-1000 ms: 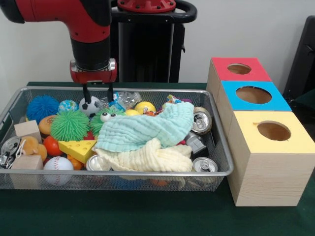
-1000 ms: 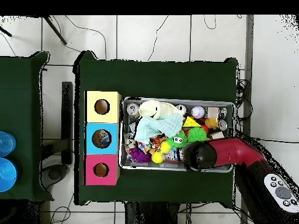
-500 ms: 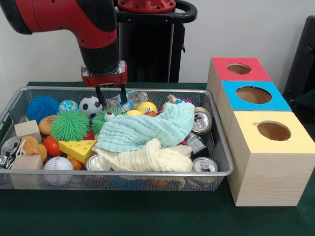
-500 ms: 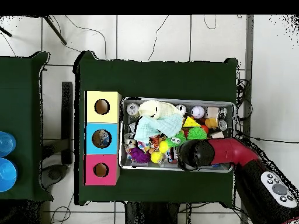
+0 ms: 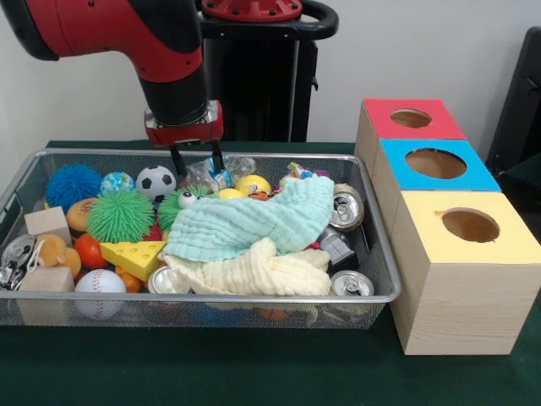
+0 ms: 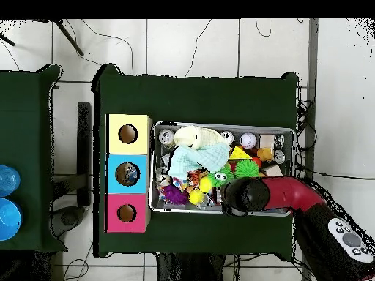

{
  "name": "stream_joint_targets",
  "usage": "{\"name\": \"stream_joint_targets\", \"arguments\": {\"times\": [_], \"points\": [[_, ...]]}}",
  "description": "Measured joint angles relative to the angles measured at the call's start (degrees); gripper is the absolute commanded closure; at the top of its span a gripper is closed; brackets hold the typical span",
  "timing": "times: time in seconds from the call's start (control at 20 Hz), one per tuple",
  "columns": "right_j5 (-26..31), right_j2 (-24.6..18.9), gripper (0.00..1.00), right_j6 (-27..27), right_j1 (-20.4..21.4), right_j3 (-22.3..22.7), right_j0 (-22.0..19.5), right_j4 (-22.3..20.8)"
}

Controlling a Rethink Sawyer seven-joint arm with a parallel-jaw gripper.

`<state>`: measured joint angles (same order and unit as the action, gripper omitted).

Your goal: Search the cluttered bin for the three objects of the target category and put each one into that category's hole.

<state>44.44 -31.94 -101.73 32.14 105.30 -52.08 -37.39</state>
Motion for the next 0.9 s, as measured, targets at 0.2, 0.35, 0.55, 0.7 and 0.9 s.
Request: {"name": "stream_joint_targets", "arguments": {"times": [0.2, 0.35, 0.55, 0.7, 0.9], "points": [[-0.01, -0.01, 0.00, 0.00, 0.02, 0.82, -0.77, 1.20], [-0.05, -0.01, 0.00, 0.00, 0.02, 1.34, -0.79, 1.72], [-0.82, 0.00, 0.00, 0.00, -0.01, 1.67, -0.69, 1.79], [-2.19, 0.01, 0.00, 0.00, -0.01, 1.90, -0.32, 1.74], [-5.38, 0.10, 1.00, 0.00, 0.06, 2.56, 0.84, 1.76]]}}
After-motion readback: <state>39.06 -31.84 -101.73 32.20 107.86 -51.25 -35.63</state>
